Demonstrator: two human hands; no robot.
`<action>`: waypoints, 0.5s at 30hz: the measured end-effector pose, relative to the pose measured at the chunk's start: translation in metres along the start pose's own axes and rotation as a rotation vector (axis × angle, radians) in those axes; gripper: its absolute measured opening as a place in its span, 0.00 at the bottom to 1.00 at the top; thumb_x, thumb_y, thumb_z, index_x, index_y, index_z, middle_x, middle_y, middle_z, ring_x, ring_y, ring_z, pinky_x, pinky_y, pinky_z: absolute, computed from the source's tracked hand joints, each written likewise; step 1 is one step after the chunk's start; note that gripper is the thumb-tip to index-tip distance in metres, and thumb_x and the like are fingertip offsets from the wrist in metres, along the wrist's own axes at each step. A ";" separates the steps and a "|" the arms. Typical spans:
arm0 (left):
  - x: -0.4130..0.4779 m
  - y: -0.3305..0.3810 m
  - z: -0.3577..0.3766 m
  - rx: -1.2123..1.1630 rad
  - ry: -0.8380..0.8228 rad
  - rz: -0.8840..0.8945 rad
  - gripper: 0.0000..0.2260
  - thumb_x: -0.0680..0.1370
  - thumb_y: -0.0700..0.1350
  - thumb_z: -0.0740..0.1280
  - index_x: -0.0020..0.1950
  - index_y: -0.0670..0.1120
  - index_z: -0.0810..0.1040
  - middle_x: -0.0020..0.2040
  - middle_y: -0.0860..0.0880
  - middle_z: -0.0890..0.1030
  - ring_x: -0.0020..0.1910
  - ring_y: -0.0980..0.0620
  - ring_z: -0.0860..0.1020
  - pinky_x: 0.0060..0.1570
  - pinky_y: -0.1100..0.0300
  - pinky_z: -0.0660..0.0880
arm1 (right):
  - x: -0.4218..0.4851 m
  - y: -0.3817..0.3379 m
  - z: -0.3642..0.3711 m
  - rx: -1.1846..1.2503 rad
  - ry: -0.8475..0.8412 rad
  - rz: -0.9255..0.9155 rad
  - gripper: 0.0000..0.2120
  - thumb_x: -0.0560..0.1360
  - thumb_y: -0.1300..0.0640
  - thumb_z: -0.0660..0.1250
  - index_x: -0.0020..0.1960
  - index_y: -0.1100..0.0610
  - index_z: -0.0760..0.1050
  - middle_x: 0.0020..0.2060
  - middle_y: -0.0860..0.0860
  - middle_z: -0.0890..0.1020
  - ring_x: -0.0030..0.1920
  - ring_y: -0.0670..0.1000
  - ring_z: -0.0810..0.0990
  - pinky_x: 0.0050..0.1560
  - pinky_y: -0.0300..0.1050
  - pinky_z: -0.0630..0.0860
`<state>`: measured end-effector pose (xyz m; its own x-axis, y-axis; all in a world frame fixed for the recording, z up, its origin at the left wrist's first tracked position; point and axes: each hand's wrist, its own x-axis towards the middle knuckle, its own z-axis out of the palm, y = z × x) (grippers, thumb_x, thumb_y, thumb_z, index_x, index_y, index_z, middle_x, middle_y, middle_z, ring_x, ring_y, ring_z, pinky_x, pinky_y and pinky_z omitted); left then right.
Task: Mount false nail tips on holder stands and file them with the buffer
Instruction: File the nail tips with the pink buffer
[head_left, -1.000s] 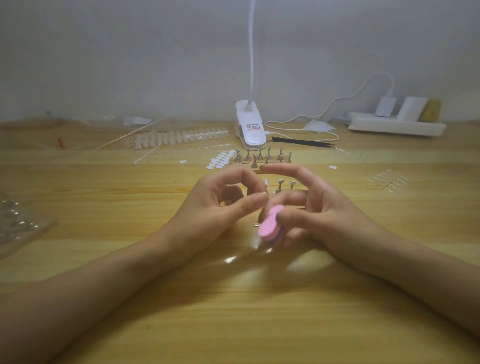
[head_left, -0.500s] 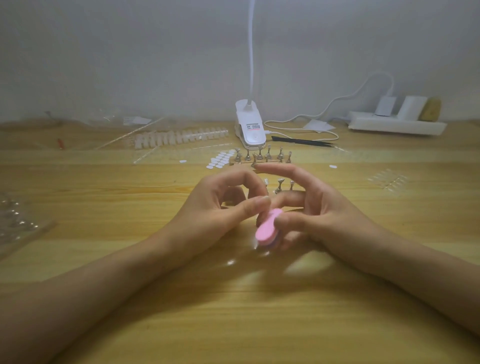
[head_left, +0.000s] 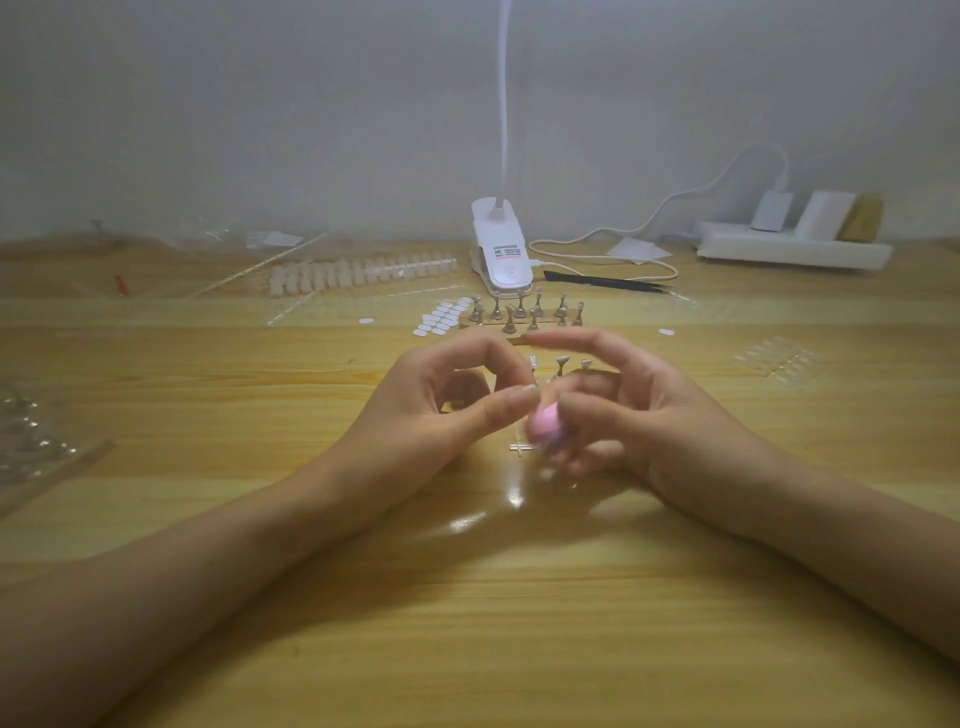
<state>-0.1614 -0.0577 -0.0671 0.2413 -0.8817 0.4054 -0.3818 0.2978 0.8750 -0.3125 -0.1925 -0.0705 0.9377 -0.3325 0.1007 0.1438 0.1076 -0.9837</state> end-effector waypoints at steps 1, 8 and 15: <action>0.000 0.000 0.000 0.002 -0.002 0.003 0.05 0.76 0.45 0.70 0.42 0.45 0.77 0.40 0.53 0.79 0.39 0.36 0.76 0.41 0.48 0.72 | -0.002 0.000 0.002 -0.044 -0.066 -0.004 0.29 0.71 0.59 0.75 0.70 0.49 0.71 0.44 0.56 0.84 0.41 0.55 0.86 0.38 0.42 0.82; 0.001 -0.001 -0.001 -0.030 0.009 -0.017 0.04 0.75 0.45 0.69 0.42 0.46 0.77 0.41 0.53 0.79 0.41 0.35 0.75 0.45 0.52 0.71 | -0.002 -0.001 0.002 0.003 0.064 -0.024 0.34 0.68 0.55 0.76 0.71 0.50 0.68 0.44 0.57 0.85 0.41 0.55 0.87 0.39 0.42 0.82; 0.002 0.000 -0.001 -0.016 0.001 0.007 0.04 0.75 0.44 0.69 0.42 0.46 0.77 0.41 0.53 0.79 0.40 0.37 0.76 0.42 0.49 0.72 | -0.001 -0.002 0.003 0.016 0.054 -0.005 0.34 0.66 0.55 0.76 0.70 0.49 0.69 0.44 0.57 0.85 0.42 0.55 0.87 0.40 0.42 0.82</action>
<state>-0.1605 -0.0588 -0.0661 0.2395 -0.8792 0.4118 -0.3690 0.3099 0.8762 -0.3131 -0.1899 -0.0682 0.9187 -0.3829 0.0969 0.1538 0.1208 -0.9807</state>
